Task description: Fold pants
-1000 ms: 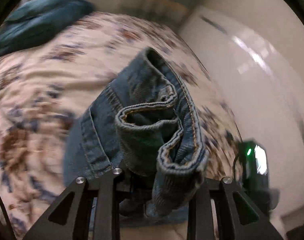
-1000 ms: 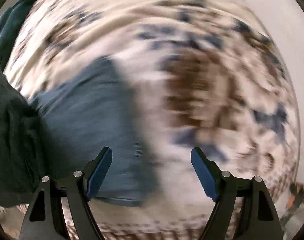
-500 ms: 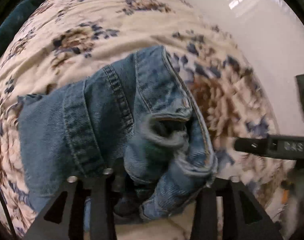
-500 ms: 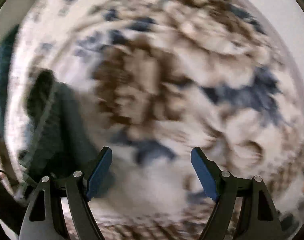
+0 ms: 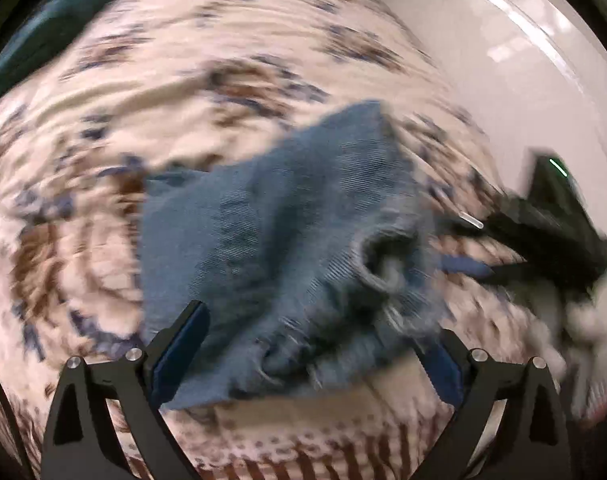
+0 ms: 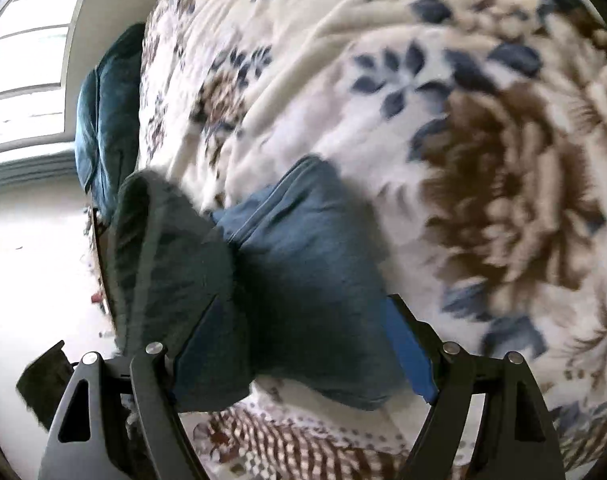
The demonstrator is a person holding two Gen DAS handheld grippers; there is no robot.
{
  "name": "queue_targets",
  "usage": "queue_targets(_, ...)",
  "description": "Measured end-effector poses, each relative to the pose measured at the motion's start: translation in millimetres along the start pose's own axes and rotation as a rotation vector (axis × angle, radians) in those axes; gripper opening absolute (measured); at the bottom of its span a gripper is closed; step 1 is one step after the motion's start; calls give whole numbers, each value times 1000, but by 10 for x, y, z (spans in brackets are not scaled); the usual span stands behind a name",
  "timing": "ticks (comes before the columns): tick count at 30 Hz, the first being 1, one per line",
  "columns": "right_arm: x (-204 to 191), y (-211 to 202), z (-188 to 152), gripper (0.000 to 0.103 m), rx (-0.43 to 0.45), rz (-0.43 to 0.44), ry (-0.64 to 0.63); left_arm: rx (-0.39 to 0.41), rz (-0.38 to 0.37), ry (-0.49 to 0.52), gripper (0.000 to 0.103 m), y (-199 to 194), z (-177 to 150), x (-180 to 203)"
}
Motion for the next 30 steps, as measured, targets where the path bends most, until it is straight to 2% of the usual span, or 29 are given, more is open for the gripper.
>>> queue_targets(2,-42,65,-37,84,-19,7,-4,-13,-32,17,99,-5,-26,156)
queue_targets(3,-79,70,-95,84,-16,-2,-5,-14,-68,-5,99,-31,-52,240)
queue_targets(5,-68,86,-156,84,-27,-1,4,-11,-64,-58,99,-77,-94,219)
queue_targets(8,-9,244,-137,84,-66,-27,22,17,42,-124,99,-176,-140,-69)
queue_targets(12,101,512,-105,84,-78,-160,-57,18,236,-223,99,-132,-240,-785)
queue_targets(13,103,596,-112,84,-95,-172,-74,12,259,-264,99,-96,-274,-998)
queue_targets(14,96,655,-126,80,-100,-186,-91,12,257,-293,99,-60,-301,-1138)
queue_targets(15,97,685,-134,72,-79,-208,-112,6,250,-329,99,-3,-333,-1305)
queue_targets(16,105,681,-149,54,-34,-256,-136,-7,254,-357,99,42,-357,-1438)
queue_targets(17,95,656,-190,42,-12,-276,-153,-12,247,-379,99,83,-370,-1549)
queue_targets(21,33,374,-434,27,6,-211,-108,-27,252,-385,99,163,-389,-1715)
queue_targets(22,54,275,-495,13,9,-203,-72,-37,240,-382,99,206,-382,-1714)
queue_targets(24,118,128,-571,13,14,-189,-6,-38,219,-366,99,273,-338,-1700)
queue_targets(26,184,48,-605,13,25,-207,6,-49,213,-337,99,337,-288,-1649)
queue_targets(28,273,87,-612,13,21,-228,12,-62,198,-317,99,425,-237,-1615)
queue_targets(30,377,236,-573,13,31,-290,3,-73,193,-301,99,486,-208,-1598)
Point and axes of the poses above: each gripper's, at about its wrist camera, not at the fingertips, and y roughly the way its jaws point, x to its right, z to its top, the point moved 8 cm from there along y, roughly the way its jaws point, and after that the axes turned 14 degrees about y, right-handed, at the moved point
